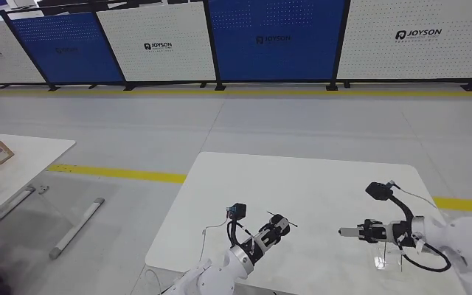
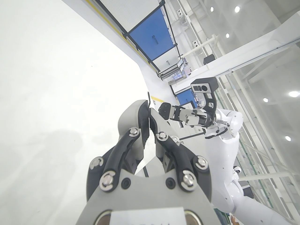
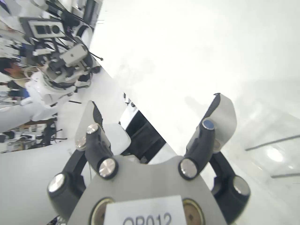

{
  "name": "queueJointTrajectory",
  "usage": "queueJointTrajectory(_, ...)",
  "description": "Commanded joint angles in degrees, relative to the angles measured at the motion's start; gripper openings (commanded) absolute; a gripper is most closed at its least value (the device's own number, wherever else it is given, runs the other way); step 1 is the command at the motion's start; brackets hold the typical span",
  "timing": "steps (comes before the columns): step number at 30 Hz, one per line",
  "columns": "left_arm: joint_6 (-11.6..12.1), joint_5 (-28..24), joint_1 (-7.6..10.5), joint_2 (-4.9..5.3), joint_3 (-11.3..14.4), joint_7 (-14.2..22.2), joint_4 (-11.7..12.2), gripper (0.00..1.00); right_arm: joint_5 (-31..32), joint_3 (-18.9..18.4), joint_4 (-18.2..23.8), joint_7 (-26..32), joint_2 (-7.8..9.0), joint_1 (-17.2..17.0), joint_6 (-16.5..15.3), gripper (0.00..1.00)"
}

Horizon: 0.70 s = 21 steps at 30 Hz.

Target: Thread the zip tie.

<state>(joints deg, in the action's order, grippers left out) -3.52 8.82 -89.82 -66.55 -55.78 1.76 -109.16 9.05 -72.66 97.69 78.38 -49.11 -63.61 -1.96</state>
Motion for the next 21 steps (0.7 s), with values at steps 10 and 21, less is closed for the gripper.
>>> queueJointTrajectory(10,0.00,0.00,0.00,0.00,0.00,0.00,0.00,0.00,2.85,2.27,-2.99,1.17,0.51,3.83,2.88,1.00)
queueJointTrajectory(21,0.00,0.00,0.00,0.00,0.00,0.00,0.00,0.00,2.49,0.04,-3.06,0.78,1.06,2.23,5.14,1.00)
